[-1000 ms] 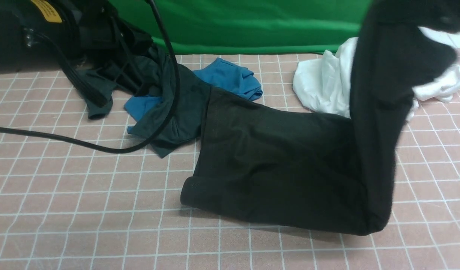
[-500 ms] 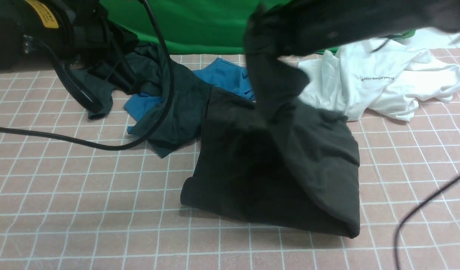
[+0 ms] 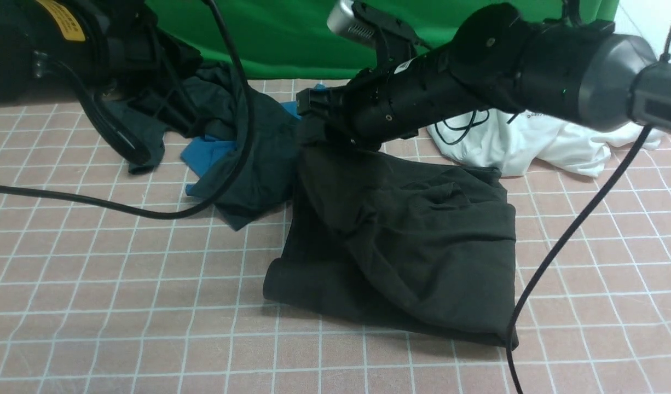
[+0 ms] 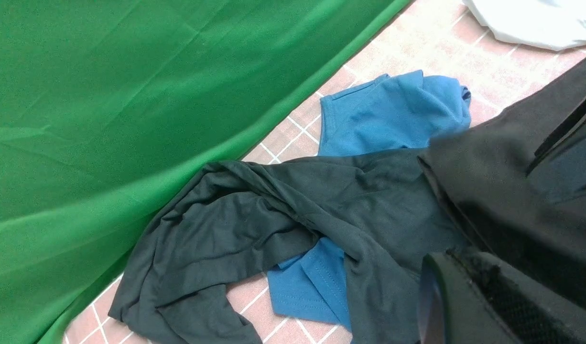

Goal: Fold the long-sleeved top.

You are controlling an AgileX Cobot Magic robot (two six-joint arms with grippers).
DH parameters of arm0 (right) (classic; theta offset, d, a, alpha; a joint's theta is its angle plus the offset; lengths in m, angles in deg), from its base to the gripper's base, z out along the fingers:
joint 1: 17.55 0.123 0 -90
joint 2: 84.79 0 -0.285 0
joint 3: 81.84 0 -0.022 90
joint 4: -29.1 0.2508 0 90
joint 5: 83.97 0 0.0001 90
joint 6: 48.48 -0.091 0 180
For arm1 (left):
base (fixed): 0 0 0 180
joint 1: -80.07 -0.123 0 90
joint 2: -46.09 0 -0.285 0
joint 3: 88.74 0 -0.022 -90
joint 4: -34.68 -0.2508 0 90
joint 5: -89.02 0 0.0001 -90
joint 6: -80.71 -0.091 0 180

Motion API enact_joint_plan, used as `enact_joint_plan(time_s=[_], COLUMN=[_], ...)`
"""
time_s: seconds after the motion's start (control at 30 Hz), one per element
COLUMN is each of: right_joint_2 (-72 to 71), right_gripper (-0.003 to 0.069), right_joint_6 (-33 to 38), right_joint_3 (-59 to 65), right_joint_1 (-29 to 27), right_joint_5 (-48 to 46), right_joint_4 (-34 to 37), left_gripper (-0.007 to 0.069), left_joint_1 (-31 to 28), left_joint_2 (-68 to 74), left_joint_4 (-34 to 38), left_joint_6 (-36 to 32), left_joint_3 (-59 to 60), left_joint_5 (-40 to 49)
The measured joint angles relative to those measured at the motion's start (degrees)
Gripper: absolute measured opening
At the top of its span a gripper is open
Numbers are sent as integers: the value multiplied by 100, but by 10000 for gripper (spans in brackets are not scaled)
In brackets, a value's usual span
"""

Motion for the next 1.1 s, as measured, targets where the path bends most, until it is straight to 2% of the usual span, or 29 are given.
enact_joint_plan(time_s=[0.03,0.07,0.13,0.17,0.27,0.43,0.47,0.5,0.53,0.6,0.63,0.73,0.87,1.03,1.1], right_joint_2=[0,-8,-131,-263,-619,-1519,-1594,-1614,-1614,-1584,-1533,-1284,-817,-413,-371], right_gripper=[435,498,578,581,519,195,139,111,107,86,76,72,72,83,109], right_joint_6=[0,14,74,79,-28,-901,-1126,-1203,-1213,-1286,-1317,-1417,-1459,-1459,-1473], right_joint_3=[-29,-108,-290,-378,-523,-188,93,319,413,748,1027,1585,1704,1710,1721], right_joint_1=[0,-6,-101,-208,-479,-844,-851,-851,-851,-851,-851,-846,-895,-1106,-1254], right_joint_5=[-24,-85,-340,-554,-983,-1853,-1935,-1944,-1937,-1817,-1651,-1132,-629,-314,-266], right_joint_4=[0,0,-50,-212,-847,-3194,-3647,-3793,-3811,-3901,-3936,-3947,-3984,-3991,-3997], left_gripper=[17,17,17,17,17,17,17,17,17,17,17,17,17,17,17], left_joint_1=[0,0,0,0,0,0,0,0,0,48,143,547,971,990,943], left_joint_2=[0,0,0,0,0,114,225,344,370,625,861,1580,2441,3209,3418], left_joint_4=[6,12,110,191,379,1565,2004,2338,2338,2850,3204,3548,3484,3129,3043], left_joint_6=[0,0,0,0,0,-489,-697,-917,-962,-1365,-1637,-1996,-2054,-1849,-1784], left_joint_3=[0,0,0,0,0,0,2,7,13,46,73,89,116,121,121], left_joint_5=[0,0,0,0,0,-48,-48,-48,-48,-54,-46,-65,-109,-207,-263])
